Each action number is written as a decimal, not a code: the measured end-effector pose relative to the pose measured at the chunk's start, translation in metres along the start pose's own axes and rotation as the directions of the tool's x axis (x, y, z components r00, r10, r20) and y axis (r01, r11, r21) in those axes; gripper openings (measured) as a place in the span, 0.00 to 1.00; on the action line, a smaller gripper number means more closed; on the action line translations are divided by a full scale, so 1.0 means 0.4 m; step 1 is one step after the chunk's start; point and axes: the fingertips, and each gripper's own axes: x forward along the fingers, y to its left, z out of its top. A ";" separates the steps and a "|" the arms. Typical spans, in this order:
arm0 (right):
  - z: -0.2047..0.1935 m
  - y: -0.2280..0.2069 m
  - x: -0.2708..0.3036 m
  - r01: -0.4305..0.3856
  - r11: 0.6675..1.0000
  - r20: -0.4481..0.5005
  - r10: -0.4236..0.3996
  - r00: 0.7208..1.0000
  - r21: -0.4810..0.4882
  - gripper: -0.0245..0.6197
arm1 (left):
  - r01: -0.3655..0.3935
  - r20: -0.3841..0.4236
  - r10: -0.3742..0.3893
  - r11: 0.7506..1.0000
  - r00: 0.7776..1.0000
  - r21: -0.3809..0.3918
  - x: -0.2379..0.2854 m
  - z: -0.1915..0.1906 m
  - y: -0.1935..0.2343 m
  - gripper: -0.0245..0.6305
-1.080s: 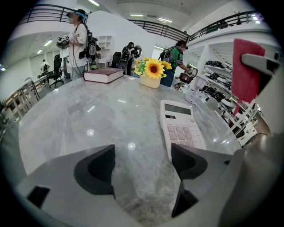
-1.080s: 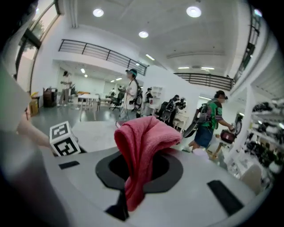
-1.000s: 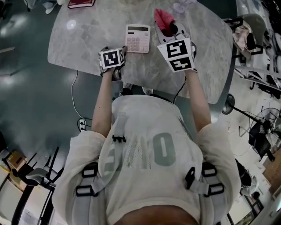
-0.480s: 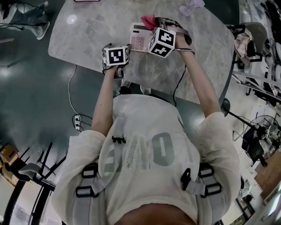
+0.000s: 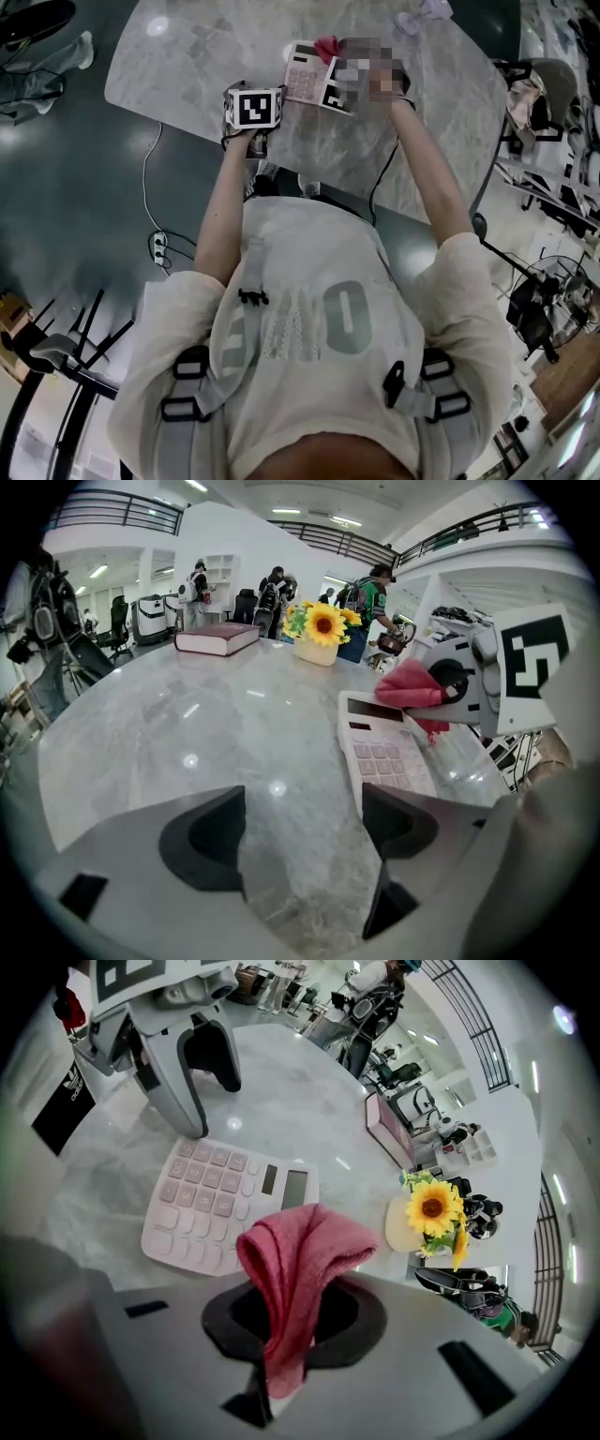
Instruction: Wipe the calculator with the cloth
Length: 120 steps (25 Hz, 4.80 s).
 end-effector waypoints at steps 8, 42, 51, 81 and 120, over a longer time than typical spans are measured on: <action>0.005 0.006 -0.006 -0.011 1.000 -0.020 0.011 1.000 0.016 0.12 | -0.002 0.007 0.002 1.000 1.000 -0.002 -0.008 -0.002 -0.001 0.63; 0.073 0.318 -0.110 -0.211 0.977 0.037 0.212 0.977 -0.031 0.12 | -0.008 -0.014 0.008 1.000 1.000 0.001 -0.024 -0.004 0.009 0.63; 0.068 0.324 -0.107 -0.214 0.976 0.037 0.216 0.976 -0.044 0.12 | 0.001 -0.014 -0.001 1.000 1.000 0.004 -0.014 -0.009 0.003 0.63; 0.101 -0.022 0.002 -0.075 0.994 -0.009 0.074 0.997 -0.079 0.12 | -0.054 0.014 0.053 0.994 0.998 0.096 -0.009 -0.014 0.021 0.44; 0.198 0.270 -0.088 -0.196 0.954 0.045 0.212 0.976 -0.227 0.12 | 0.083 0.081 -0.069 0.979 0.994 -0.185 -0.036 0.017 0.035 0.51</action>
